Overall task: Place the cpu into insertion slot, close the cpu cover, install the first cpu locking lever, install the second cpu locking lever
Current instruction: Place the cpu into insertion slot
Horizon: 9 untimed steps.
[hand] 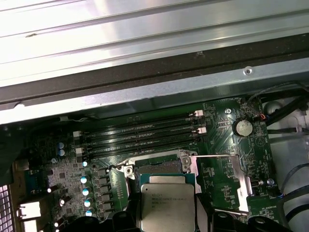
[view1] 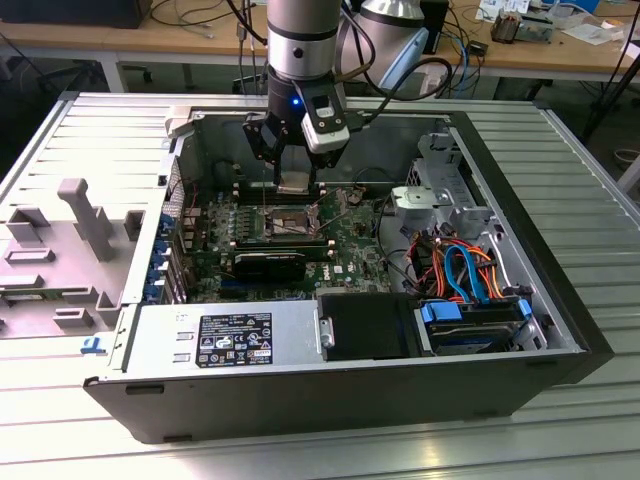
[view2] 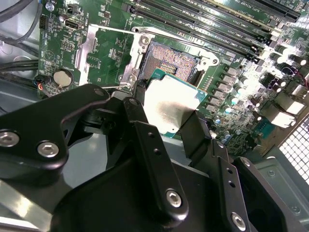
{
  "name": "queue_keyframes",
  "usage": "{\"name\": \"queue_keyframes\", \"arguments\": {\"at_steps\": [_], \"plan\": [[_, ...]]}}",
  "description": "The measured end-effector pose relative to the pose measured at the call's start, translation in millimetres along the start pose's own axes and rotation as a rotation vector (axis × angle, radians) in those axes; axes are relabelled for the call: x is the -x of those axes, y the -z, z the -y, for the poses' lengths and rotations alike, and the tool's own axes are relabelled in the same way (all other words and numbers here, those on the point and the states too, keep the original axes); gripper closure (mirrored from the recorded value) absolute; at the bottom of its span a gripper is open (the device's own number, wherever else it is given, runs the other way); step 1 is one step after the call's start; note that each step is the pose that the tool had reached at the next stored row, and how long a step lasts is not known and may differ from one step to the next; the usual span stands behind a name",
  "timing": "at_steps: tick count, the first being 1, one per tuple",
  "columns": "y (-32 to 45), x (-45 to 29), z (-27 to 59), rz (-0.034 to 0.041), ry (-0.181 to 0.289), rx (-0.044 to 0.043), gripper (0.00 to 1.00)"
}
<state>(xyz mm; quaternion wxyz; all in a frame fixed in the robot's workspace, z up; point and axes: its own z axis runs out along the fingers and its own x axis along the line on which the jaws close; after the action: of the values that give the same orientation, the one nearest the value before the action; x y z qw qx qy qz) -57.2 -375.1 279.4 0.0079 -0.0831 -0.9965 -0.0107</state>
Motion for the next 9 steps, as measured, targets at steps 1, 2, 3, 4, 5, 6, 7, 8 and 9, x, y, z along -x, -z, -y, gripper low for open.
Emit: {"name": "queue_keyframes", "arguments": {"at_steps": [1,2,3,4,5,6,7,8,9], "plan": [[0.0,0.0,0.0,0.0,-0.001,-0.0001,0.46],[-0.1,0.0,0.0,0.0,-0.001,-0.0001,0.46],[-0.1,0.0,0.0,0.0,-0.002,0.0,0.46],[-0.2,0.0,0.0,0.0,-0.002,0.0,0.46],[-0.2,0.0,0.0,0.0,-0.002,0.0,0.46],[-0.2,0.0,0.0,0.0,-0.003,0.0,0.46],[-0.3,0.0,0.0,0.0,-0.003,0.0001,0.46],[-0.3,0.0,0.0,0.0001,-0.004,0.0,0.46],[-0.3,0.0,0.0,0.0,-0.004,0.0,0.46]]}}
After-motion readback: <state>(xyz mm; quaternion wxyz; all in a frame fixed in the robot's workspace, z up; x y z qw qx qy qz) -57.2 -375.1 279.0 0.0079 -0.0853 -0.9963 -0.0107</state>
